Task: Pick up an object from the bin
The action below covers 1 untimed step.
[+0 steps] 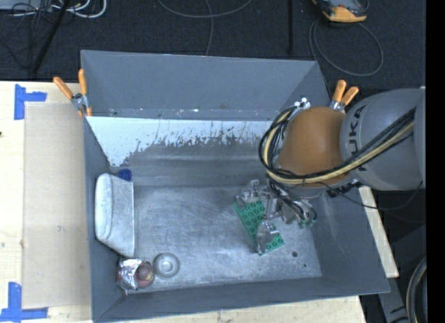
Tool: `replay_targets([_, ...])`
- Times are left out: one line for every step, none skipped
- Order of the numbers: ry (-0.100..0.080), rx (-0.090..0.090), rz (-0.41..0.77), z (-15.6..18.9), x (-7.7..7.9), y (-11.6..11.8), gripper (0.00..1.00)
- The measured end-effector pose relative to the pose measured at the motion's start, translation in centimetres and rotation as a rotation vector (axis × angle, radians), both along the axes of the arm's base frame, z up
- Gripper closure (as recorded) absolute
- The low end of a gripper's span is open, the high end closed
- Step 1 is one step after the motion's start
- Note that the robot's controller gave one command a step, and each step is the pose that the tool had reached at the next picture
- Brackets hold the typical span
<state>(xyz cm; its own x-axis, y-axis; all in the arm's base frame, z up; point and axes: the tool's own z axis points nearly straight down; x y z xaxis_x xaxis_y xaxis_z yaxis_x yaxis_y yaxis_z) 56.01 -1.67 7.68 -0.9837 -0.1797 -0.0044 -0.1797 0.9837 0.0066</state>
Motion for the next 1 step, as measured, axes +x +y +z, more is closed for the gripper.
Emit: replay_targets([-0.005,-0.010,0.185,14.39,-0.01,-4.40,1.00])
